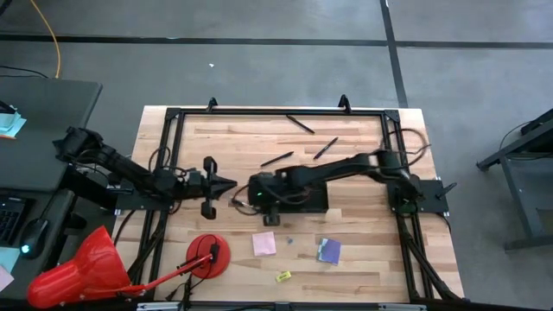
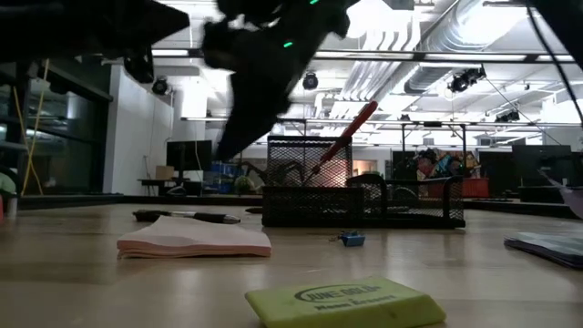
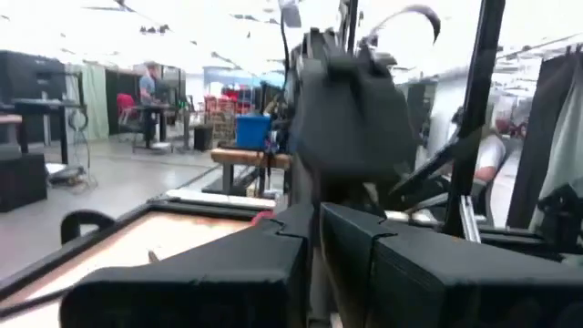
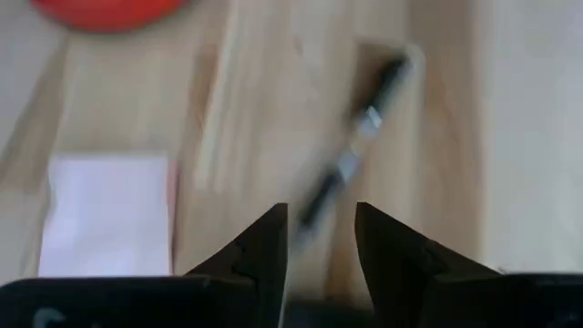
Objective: Pick and place office supplies into organizer
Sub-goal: Put the black pen into the black desk organizer
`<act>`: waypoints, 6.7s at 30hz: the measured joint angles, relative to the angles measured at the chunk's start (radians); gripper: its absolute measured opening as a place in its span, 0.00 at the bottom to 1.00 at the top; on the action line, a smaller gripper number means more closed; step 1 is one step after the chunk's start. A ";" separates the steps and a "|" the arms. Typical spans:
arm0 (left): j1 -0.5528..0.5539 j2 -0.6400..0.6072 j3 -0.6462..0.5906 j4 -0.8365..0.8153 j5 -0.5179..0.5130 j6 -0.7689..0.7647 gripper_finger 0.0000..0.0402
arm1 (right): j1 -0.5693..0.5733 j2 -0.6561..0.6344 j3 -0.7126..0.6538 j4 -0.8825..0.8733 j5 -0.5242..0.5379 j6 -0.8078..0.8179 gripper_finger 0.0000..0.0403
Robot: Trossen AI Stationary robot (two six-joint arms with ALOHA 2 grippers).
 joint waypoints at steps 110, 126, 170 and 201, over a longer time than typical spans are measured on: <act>0.000 -0.327 -0.004 -0.331 0.014 0.016 0.12 | 0.214 0.056 0.110 -0.344 0.749 0.352 0.00; 0.000 -0.326 -0.004 -0.361 0.013 -0.046 0.43 | 0.351 0.014 0.110 -0.519 1.053 0.594 0.00; 0.000 -0.325 -0.004 -0.334 0.282 0.106 0.45 | 0.429 -0.444 -0.917 1.367 0.766 -0.086 0.00; 0.000 0.264 0.250 -0.092 0.386 0.187 0.45 | 0.234 -0.434 -0.956 1.509 0.326 -0.261 0.00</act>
